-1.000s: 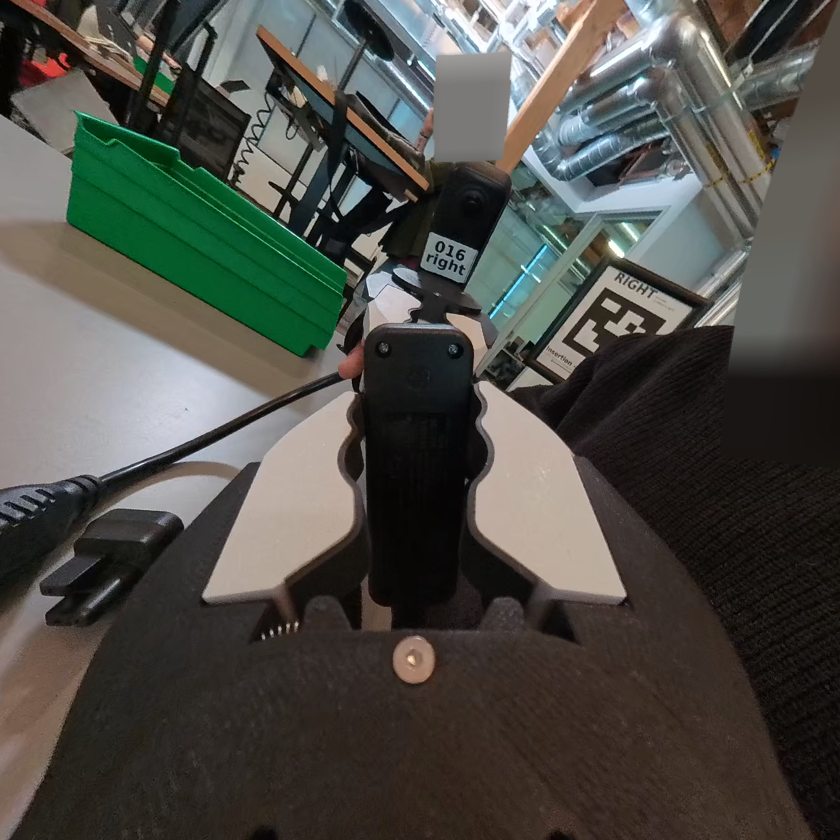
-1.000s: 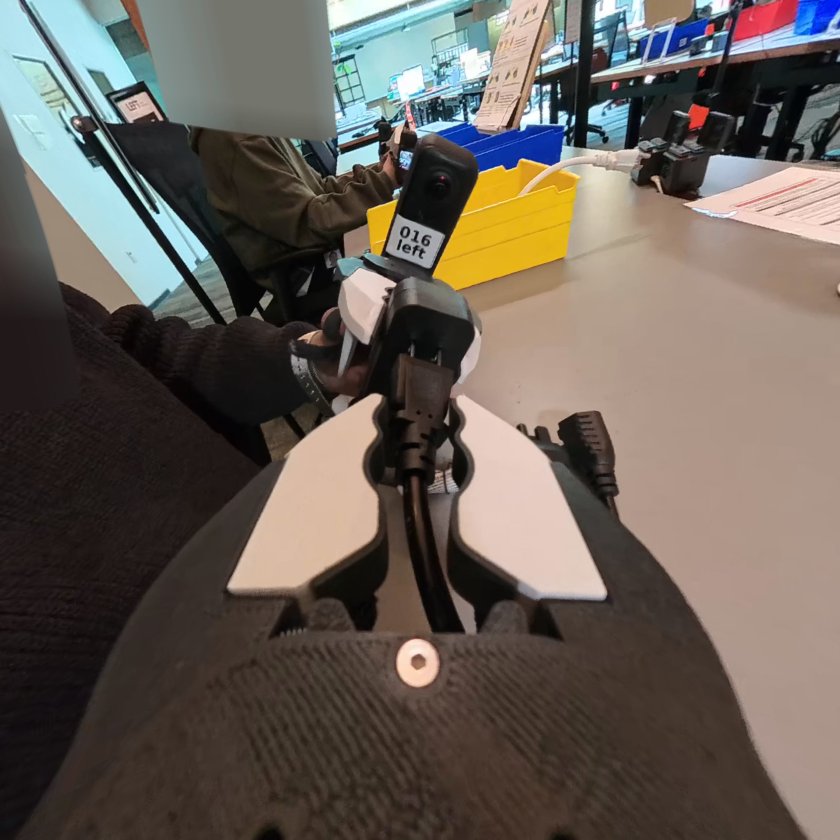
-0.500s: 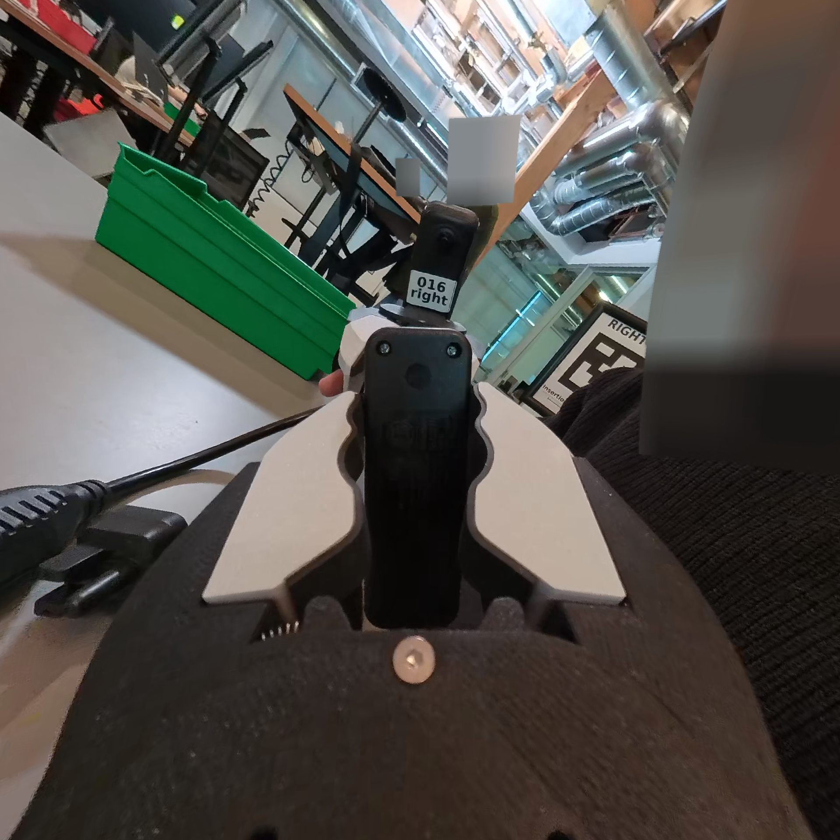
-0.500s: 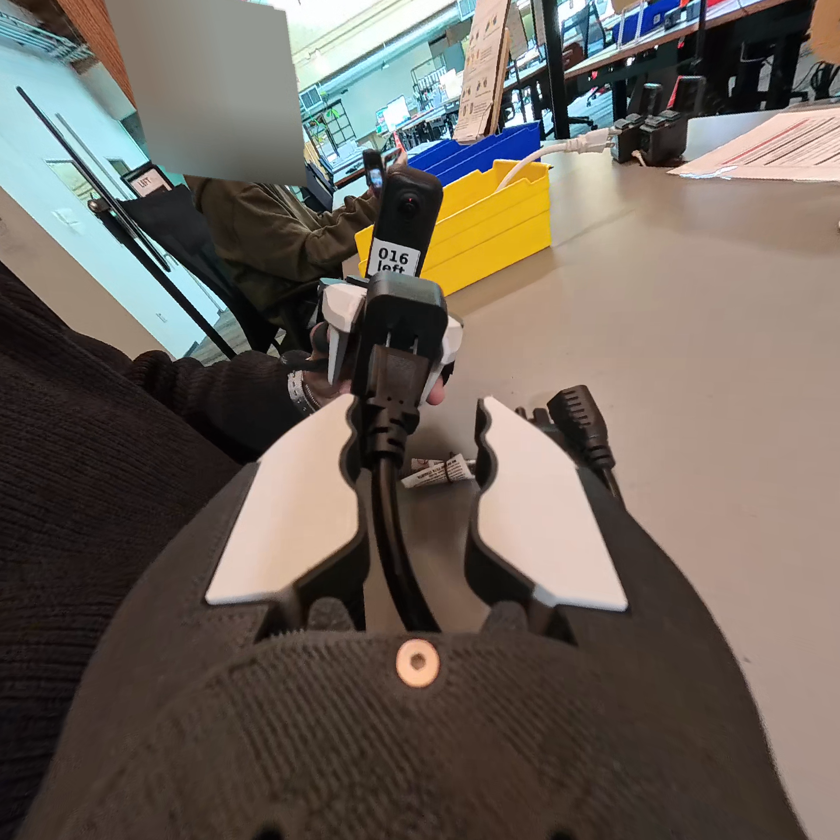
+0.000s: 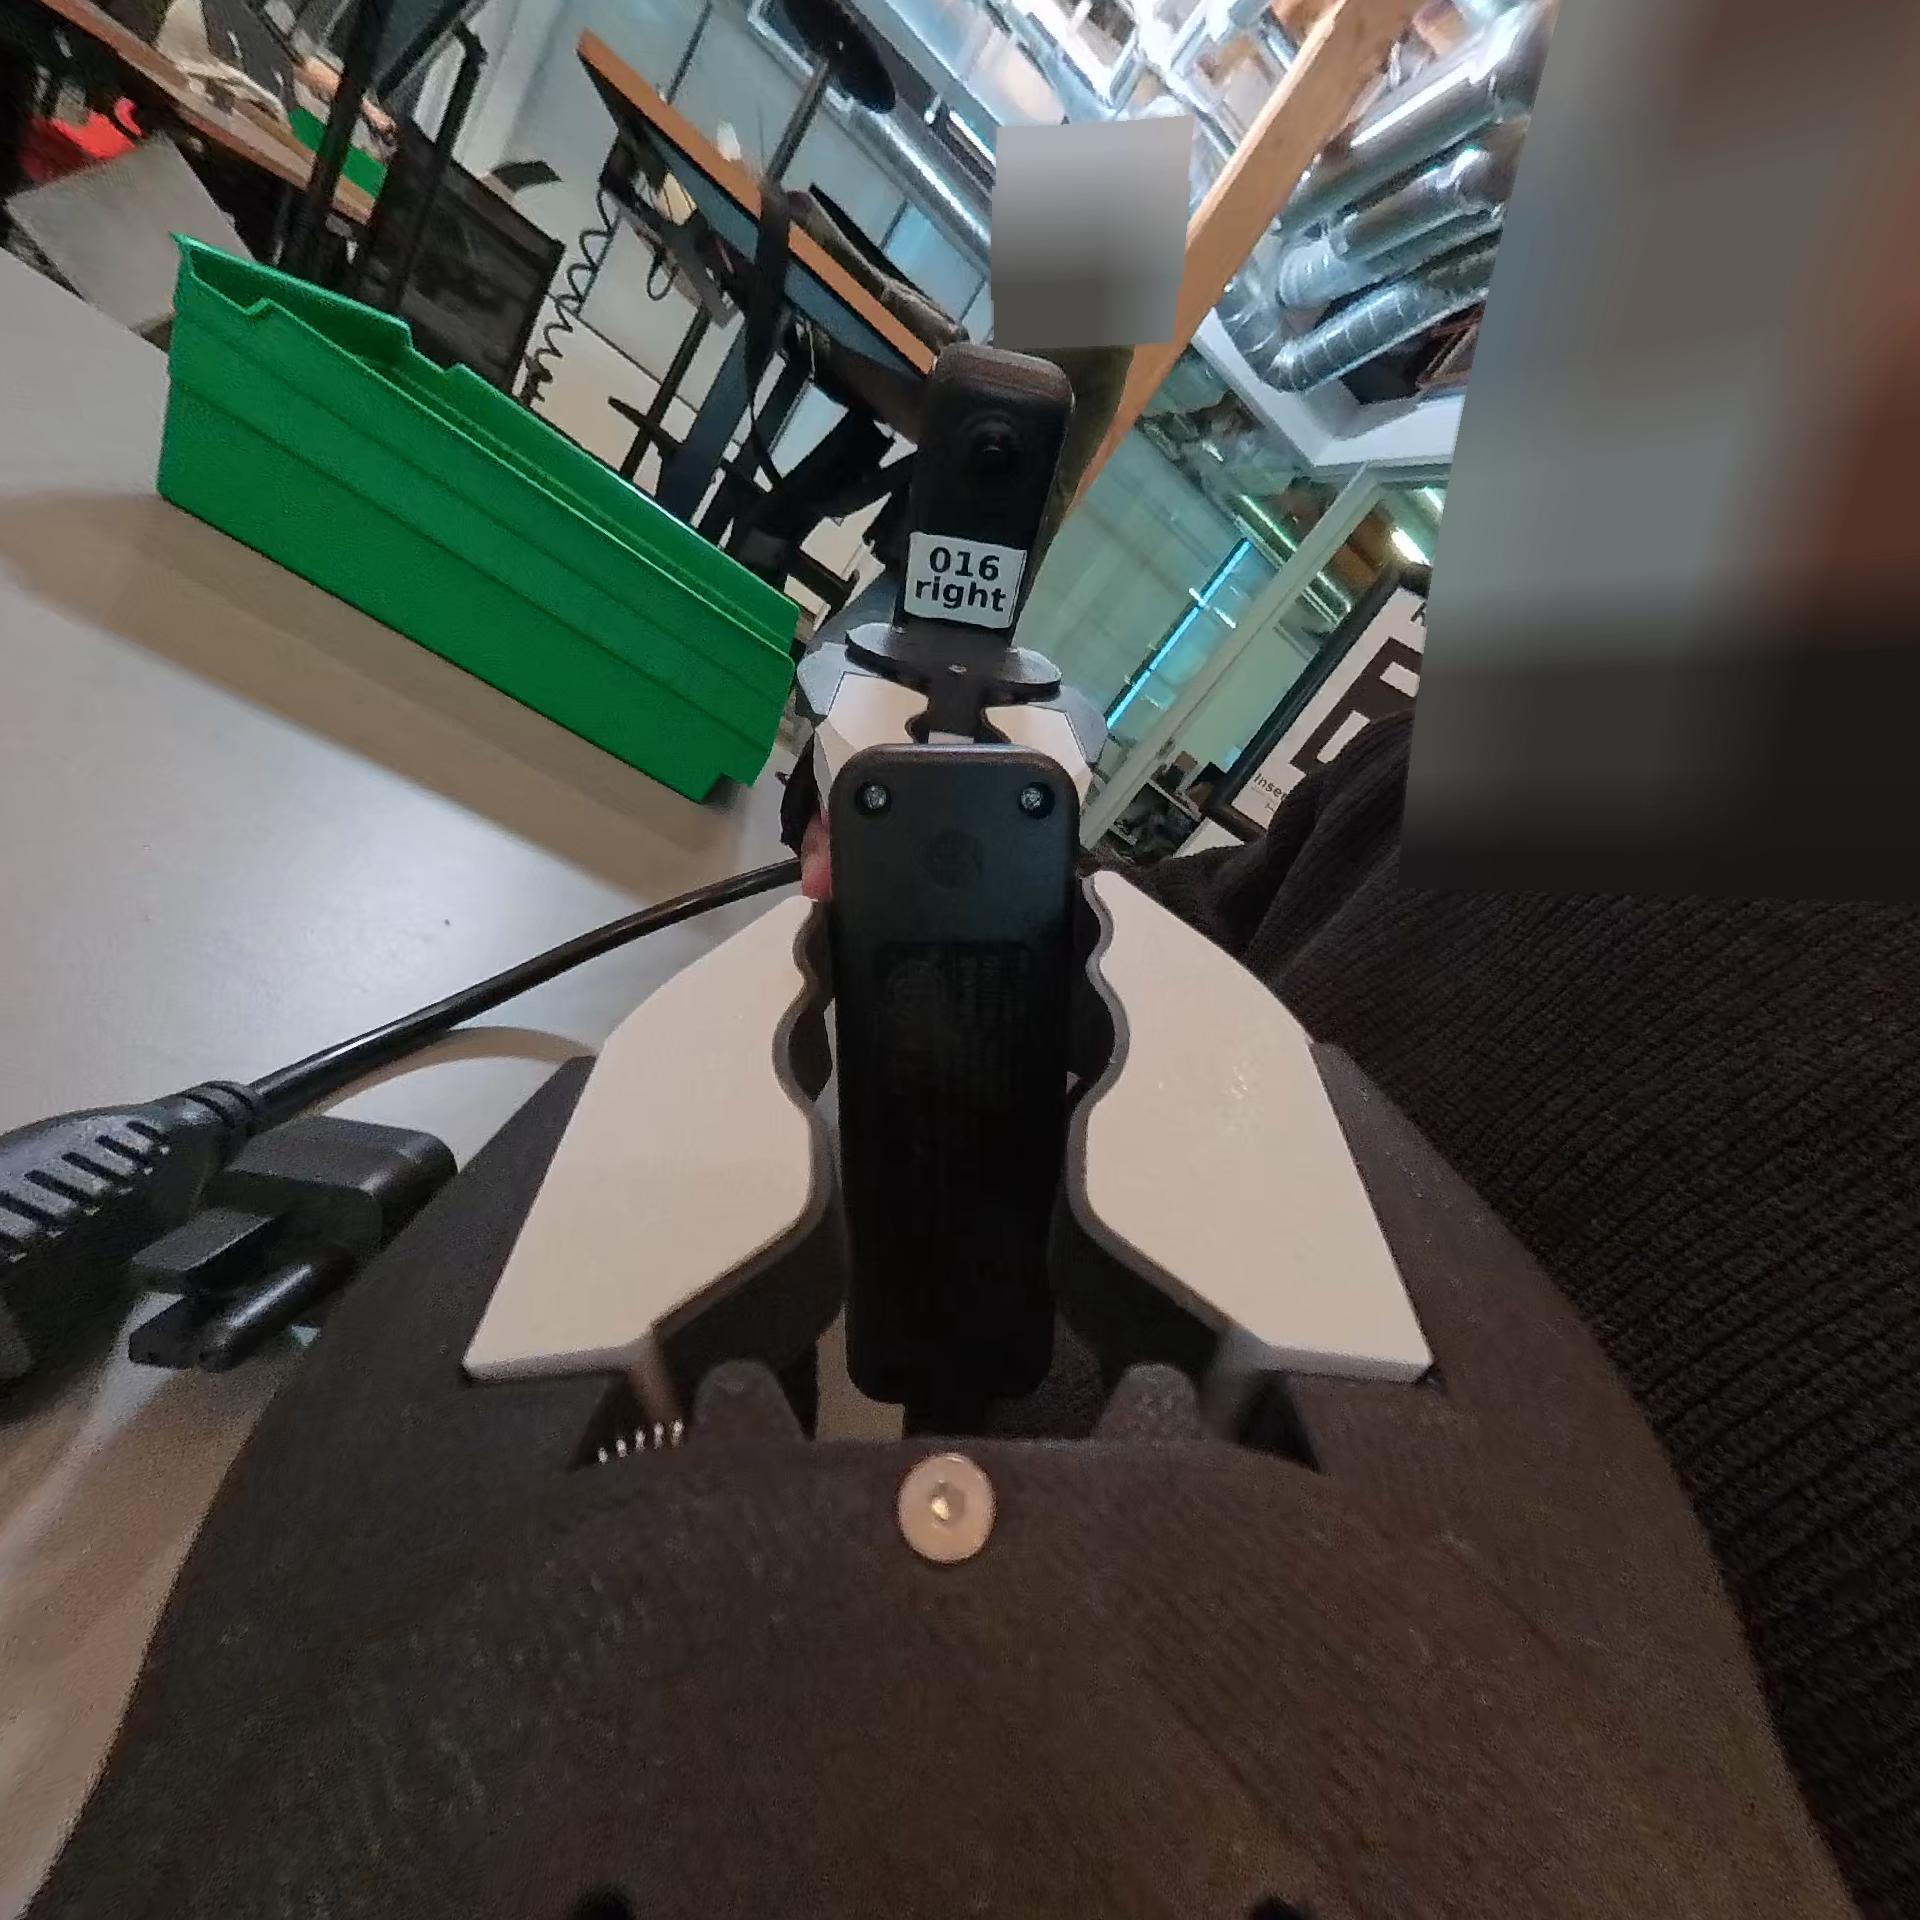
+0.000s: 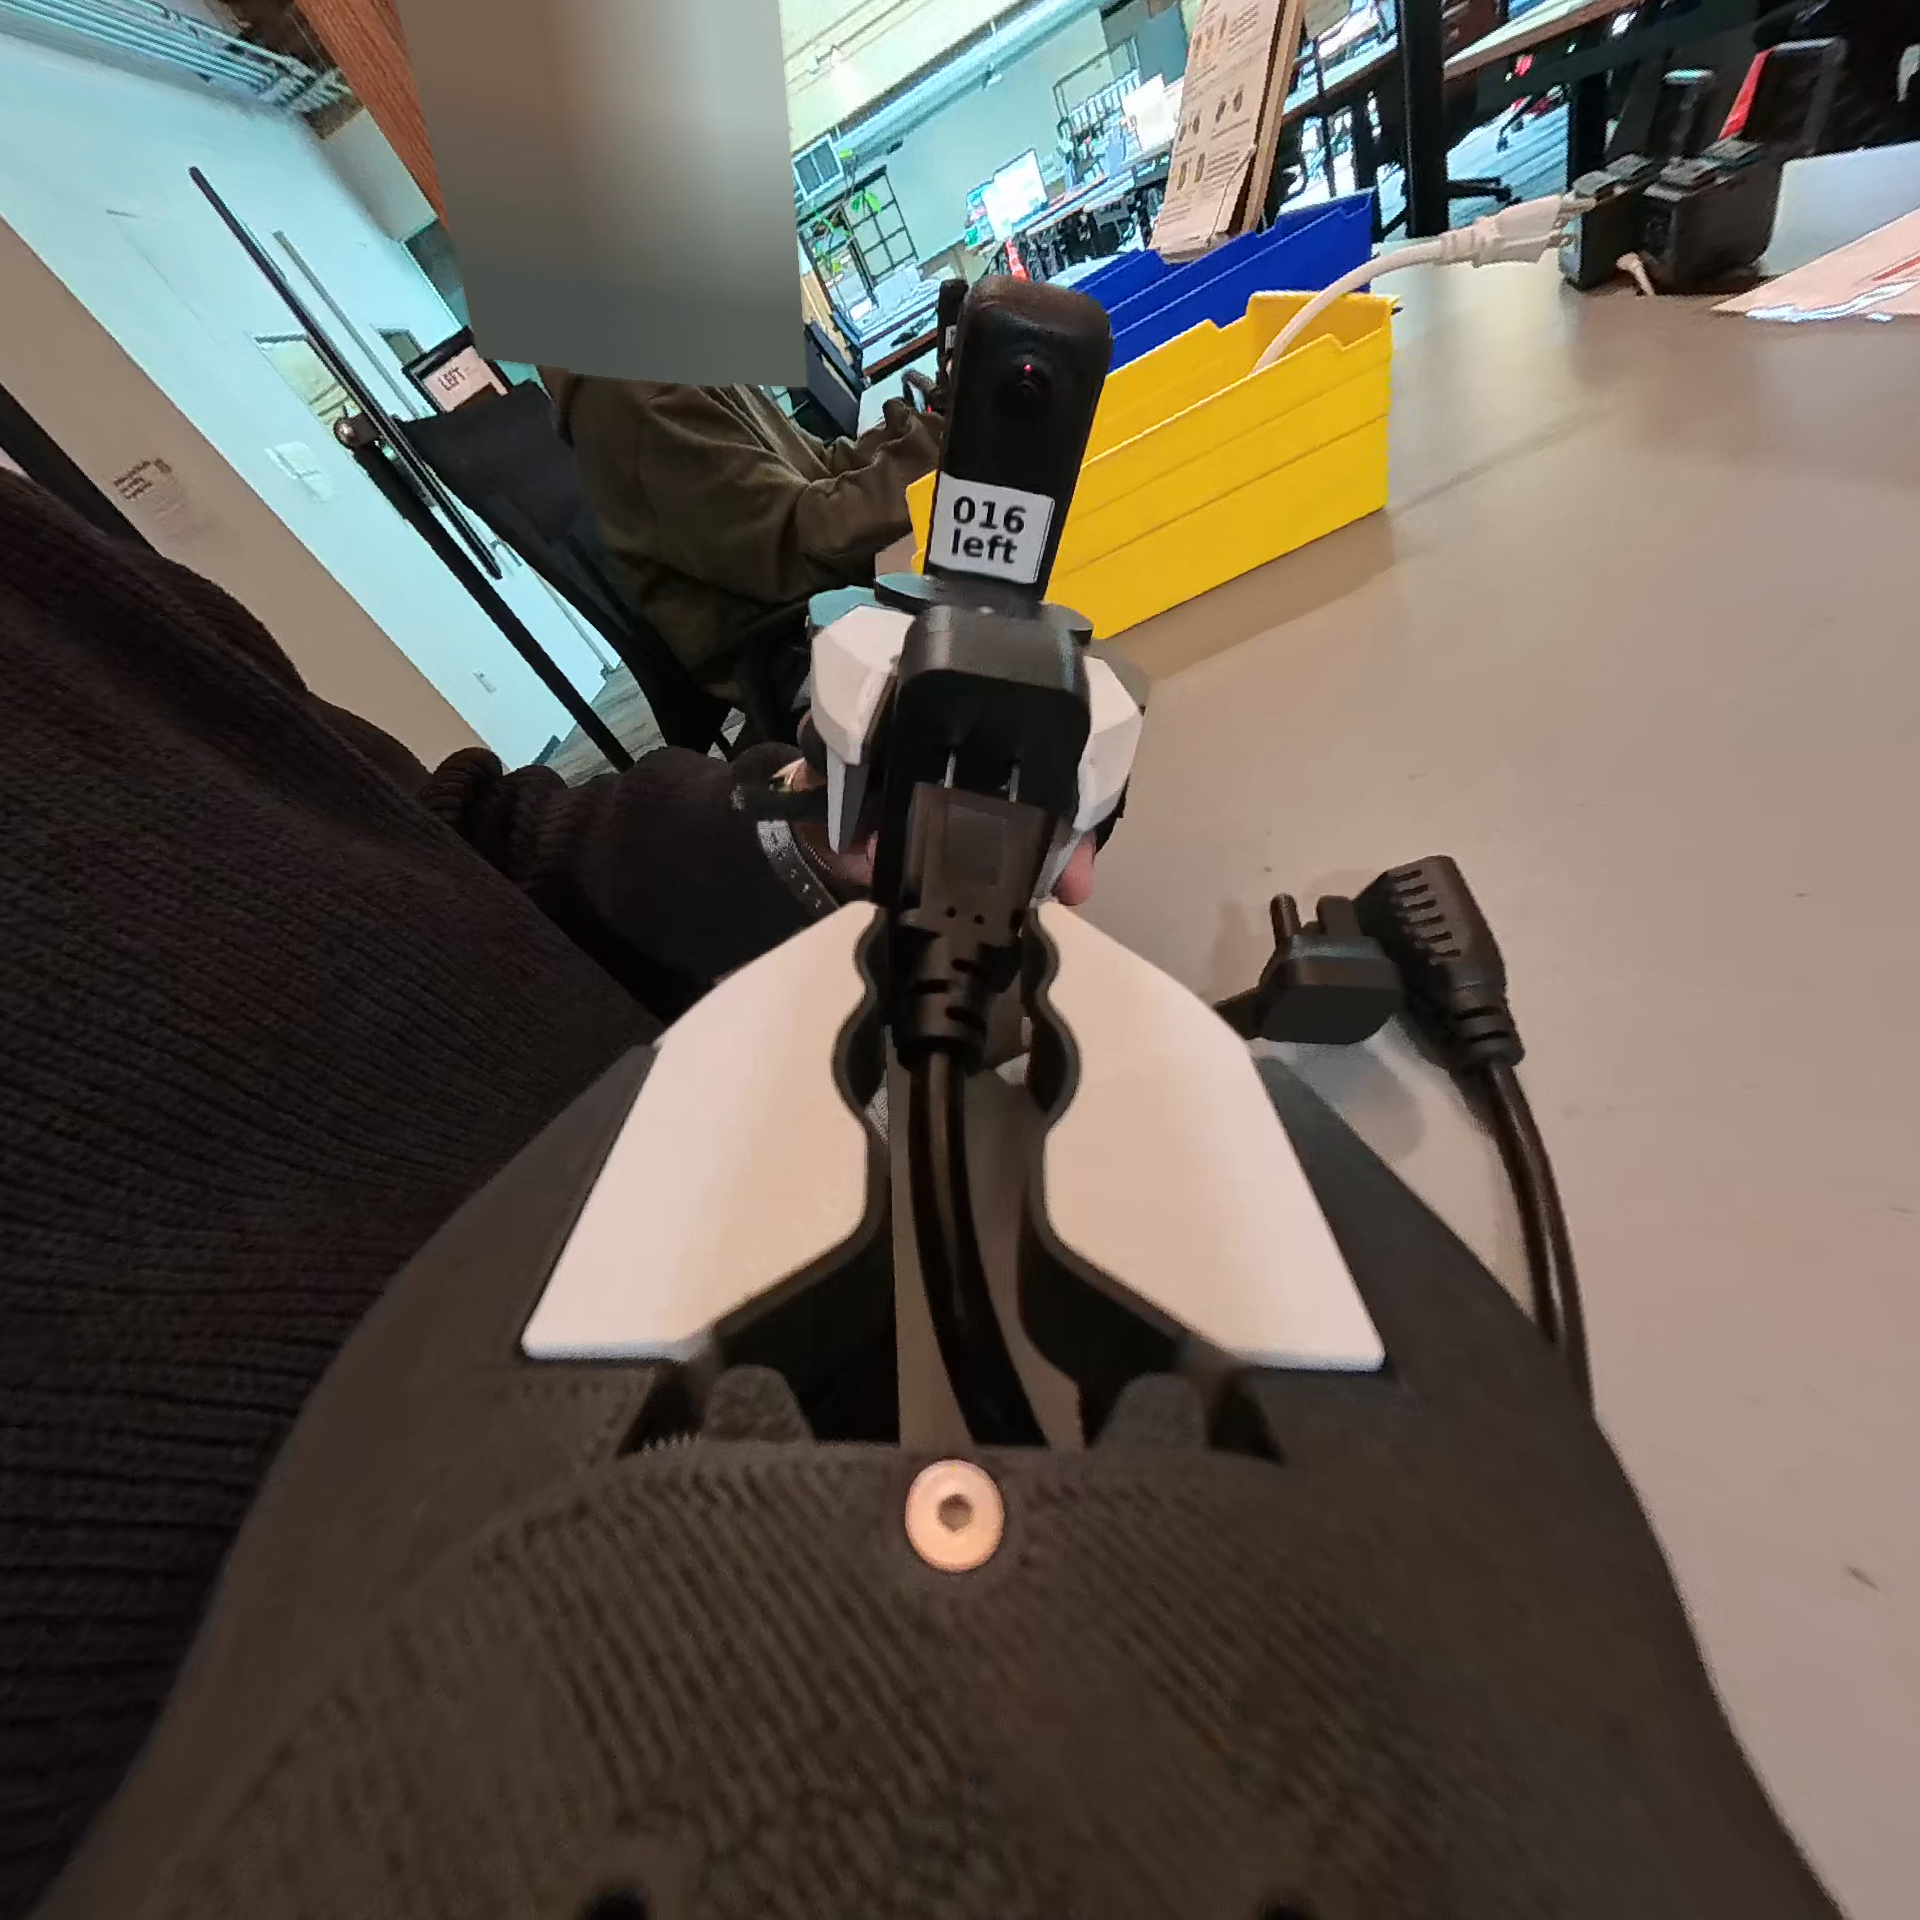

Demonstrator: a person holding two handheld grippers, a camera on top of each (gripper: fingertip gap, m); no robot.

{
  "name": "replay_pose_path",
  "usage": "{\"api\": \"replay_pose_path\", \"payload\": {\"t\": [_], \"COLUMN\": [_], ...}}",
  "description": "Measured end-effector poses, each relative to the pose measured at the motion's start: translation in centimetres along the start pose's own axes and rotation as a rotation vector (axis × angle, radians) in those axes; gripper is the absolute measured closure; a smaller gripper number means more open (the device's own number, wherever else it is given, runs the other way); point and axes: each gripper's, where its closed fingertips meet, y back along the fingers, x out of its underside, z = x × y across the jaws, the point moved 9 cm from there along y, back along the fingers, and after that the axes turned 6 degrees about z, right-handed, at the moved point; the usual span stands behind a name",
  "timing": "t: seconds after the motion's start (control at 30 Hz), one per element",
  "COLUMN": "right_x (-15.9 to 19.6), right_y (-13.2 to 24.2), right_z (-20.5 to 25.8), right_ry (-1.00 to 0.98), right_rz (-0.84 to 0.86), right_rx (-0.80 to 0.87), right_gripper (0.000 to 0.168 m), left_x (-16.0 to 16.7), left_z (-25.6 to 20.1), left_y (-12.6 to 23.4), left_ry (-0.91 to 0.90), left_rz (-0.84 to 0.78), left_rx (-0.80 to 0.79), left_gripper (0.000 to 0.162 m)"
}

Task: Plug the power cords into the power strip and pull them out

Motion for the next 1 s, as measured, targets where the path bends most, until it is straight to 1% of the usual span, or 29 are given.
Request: {"api": "replay_pose_path", "payload": {"t": [0.1,0.2,0.5,0.7,1.0], "right_x": [0.2,0.3,0.6,0.7,1.2], "right_y": [0.0,-0.1,-0.1,-0.1,-0.2], "right_z": [-0.1,-0.1,-0.4,-0.4,-0.7], "right_ry": [-0.008,0.002,-0.029,-0.032,-0.043], "right_rz": [0.013,0.046,0.041,0.051,0.091], "right_rx": [-0.016,-0.034,-0.047,-0.048,-0.050], "right_gripper": [0.144,0.144,0.144,0.144,0.144], "left_x": [0.1,0.2,0.4,0.5,0.8], "left_z": [0.1,0.0,0.2,0.2,0.3], "left_y": [-0.1,-0.4,-0.5,-0.7,-0.9], "left_ry": [0.021,0.022,0.060,0.078,0.092], "left_rz": [0.025,0.094,0.077,0.102,0.189], "left_rx": [0.011,0.018,0.022,0.016,-0.023], "left_gripper": [0.117,0.116,0.115,0.114,0.114]}}
